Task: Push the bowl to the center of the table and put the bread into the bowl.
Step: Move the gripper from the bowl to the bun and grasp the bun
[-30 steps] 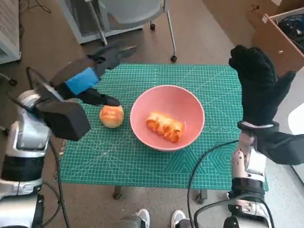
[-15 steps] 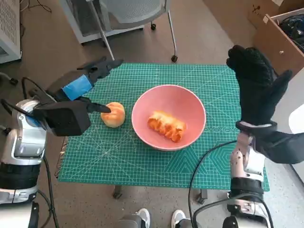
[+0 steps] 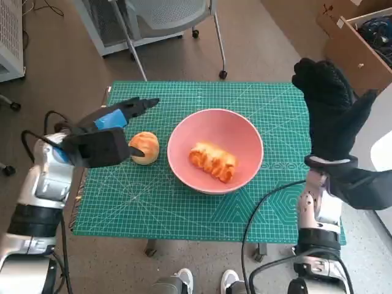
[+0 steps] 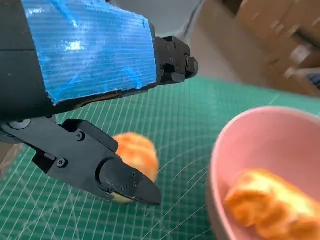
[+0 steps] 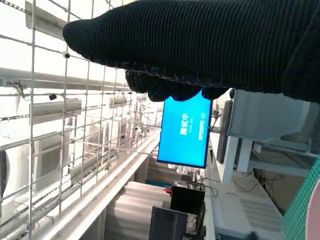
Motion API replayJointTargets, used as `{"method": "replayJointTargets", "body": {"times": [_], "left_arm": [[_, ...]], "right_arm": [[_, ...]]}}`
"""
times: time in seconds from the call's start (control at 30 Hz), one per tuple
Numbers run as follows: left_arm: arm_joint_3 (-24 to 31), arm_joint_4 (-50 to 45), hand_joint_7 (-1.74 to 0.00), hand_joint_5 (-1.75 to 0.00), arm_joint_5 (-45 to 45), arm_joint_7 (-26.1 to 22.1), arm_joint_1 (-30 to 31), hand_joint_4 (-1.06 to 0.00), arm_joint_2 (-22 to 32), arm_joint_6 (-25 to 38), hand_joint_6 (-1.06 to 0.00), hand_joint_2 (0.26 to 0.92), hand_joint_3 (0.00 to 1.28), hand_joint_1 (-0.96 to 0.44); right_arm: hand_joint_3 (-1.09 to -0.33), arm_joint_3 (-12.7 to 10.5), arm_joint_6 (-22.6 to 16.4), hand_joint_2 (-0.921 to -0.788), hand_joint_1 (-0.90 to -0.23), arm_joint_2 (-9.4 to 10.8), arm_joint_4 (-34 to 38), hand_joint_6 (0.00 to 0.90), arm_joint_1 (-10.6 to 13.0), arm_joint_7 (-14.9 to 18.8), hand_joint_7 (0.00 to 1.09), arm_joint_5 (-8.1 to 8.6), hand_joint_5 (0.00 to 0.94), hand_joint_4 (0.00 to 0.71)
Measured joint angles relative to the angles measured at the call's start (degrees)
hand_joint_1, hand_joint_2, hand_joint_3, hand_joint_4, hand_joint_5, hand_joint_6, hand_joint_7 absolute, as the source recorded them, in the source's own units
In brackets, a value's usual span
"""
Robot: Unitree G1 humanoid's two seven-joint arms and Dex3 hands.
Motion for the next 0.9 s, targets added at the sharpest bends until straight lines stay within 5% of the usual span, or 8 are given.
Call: {"method": "replayJointTargets", "body": {"times": [0.6,0.9], "left_arm": [[-10.1,25.1,-0.03,-0.01,9.7,6.9,-9.9,-0.03,-6.9,-1.9,-0.18,0.78,0.0,-0.13],[-13.2,34.7,-0.03,-0.04,12.7,13.5,-12.4,-0.27,-10.0,-5.7,-0.31,0.815,0.01,-0.07]], "right_arm": [[-0.742,-0.1,1.3,-0.921,-0.618,-0.5,-2.4,0.056,0.7,0.0,0.5,-0.02,0.001,0.24],[-0.741,0.0,1.8,-0.921,-0.614,-0.6,-3.3,0.053,1.1,-0.1,0.5,-0.21,0.0,0.236]]}}
